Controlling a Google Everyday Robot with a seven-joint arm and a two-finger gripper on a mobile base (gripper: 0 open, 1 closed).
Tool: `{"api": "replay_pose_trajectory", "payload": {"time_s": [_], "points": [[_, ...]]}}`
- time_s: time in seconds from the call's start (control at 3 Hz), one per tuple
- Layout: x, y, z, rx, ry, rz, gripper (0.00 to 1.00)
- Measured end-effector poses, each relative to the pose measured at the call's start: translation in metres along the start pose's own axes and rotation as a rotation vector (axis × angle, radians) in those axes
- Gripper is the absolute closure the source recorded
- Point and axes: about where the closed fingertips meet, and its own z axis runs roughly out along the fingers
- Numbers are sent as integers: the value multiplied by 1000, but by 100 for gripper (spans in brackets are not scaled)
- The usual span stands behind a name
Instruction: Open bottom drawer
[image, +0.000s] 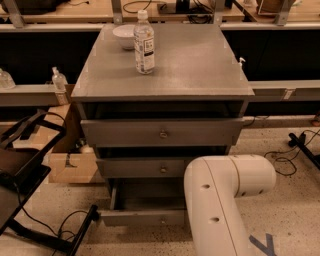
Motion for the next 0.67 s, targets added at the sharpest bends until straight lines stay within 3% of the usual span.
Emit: {"api": "replay_pose_trajectory", "payload": {"time_s": [0.33, 0.67], "points": [[0, 0, 0, 0, 0, 0, 100], [0, 0, 0, 0, 0, 0, 74]]}}
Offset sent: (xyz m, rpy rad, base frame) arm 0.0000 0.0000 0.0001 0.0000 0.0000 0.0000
